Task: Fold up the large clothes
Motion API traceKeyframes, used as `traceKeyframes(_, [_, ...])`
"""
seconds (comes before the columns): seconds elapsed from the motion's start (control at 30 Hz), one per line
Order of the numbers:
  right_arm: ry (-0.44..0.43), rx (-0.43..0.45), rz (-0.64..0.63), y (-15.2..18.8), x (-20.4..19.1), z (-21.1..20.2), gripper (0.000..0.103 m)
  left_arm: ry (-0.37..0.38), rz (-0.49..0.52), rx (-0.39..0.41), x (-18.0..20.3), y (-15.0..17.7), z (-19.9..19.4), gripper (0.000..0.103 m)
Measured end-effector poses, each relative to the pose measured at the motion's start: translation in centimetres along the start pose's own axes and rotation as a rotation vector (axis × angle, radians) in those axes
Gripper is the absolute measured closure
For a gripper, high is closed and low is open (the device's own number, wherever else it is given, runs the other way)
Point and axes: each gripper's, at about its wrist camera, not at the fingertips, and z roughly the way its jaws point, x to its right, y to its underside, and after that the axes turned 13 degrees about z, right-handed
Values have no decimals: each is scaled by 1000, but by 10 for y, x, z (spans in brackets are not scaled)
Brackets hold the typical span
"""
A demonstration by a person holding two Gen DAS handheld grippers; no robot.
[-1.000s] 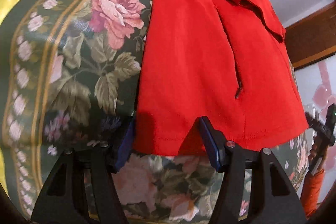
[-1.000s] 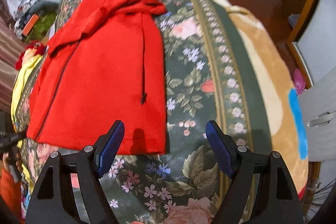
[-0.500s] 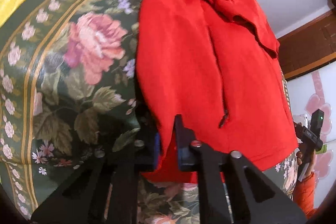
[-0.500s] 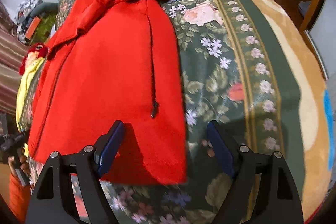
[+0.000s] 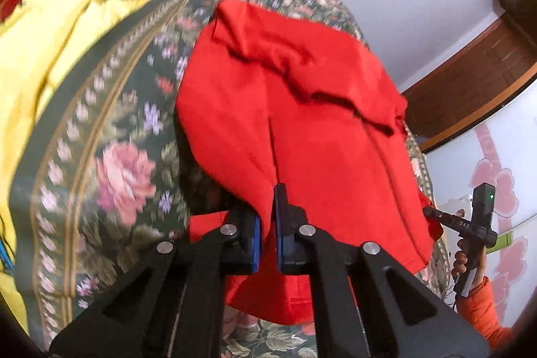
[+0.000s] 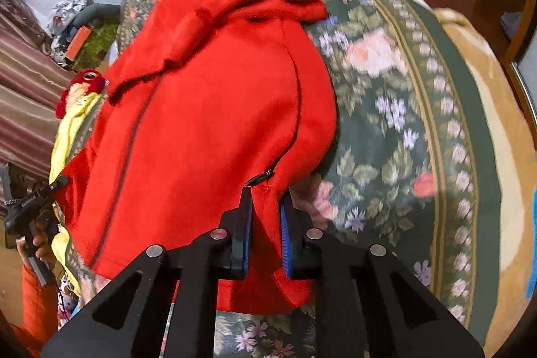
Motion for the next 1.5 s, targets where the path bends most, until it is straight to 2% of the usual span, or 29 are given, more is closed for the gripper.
traceKeyframes(0.1, [-21,40,-25,-9,-9,-10,91,-11,4,19,0,-10,-7,98])
traceKeyframes(0.27, [-92,105,-59,-30,-29,-29,91,44,-32,63,-5,-30,-14,99])
traceKeyframes(0.43, [-103,148,-101,-59,-49,-33,91,79,-33,104,-2,-62,-17,99])
traceKeyframes(0.57, [-108,186,-92,-92,-58,-32,91,47,-7,139,1,-104,-13,99])
traceKeyframes(0.67, [-69,247,-90,-127,-65,-31,91,34,-23,174,-7,-135,-11,99])
traceKeyframes(0.8, [-37,286,-74,-172,-73,-23,91,-53,2,211,-17,-182,2,99])
traceKeyframes(0.87, [-36,290,-55,-194,-75,-14,91,-63,-7,219,-24,-204,15,99])
traceKeyframes(1.0, [-2,281,-32,-224,-78,19,91,-125,-2,201,-33,-232,49,99])
traceKeyframes(1.1, [21,259,-9,-238,-73,42,91,-146,-18,173,-44,-241,77,99])
traceKeyframes(1.3, [49,179,19,-254,-56,90,91,-188,-39,84,-71,-240,135,98])
traceKeyframes(1.5, [73,160,-35,-255,-53,102,89,-220,-13,5,-82,-231,174,97])
